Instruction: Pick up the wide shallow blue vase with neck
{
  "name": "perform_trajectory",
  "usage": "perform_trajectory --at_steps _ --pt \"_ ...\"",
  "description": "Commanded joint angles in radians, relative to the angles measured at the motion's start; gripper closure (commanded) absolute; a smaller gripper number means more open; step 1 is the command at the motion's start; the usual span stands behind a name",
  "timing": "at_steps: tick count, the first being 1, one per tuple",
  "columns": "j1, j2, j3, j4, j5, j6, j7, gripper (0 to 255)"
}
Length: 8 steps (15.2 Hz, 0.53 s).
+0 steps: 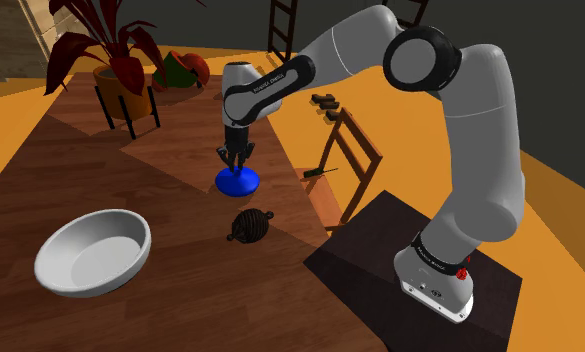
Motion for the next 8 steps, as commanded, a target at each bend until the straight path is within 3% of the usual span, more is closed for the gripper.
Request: perform_trajectory --at_steps 1,8 --pt "0.0 0.001 0.0 -0.001 0.0 0.0 0.0 255" --pt "-0.004 -0.05 0.006 0.004 0.007 -0.055 0.003 255"
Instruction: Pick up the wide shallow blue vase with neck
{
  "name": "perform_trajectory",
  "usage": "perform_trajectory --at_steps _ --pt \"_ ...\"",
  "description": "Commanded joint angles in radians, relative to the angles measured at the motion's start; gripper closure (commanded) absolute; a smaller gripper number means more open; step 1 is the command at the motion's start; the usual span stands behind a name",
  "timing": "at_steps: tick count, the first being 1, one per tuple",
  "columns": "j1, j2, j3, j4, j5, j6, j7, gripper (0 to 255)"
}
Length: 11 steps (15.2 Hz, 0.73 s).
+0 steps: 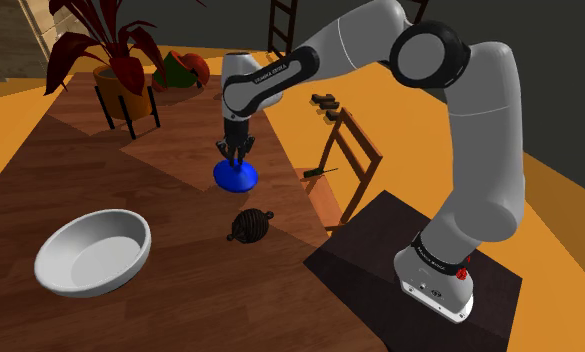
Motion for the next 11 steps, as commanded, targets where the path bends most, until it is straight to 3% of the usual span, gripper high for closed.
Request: perform_trajectory --at_steps 1,11 --pt "-0.002 -0.018 0.002 0.001 0.003 -0.018 -0.001 255" --pt "-0.007 -0.075 0.008 0.026 0.011 -0.1 0.002 255"
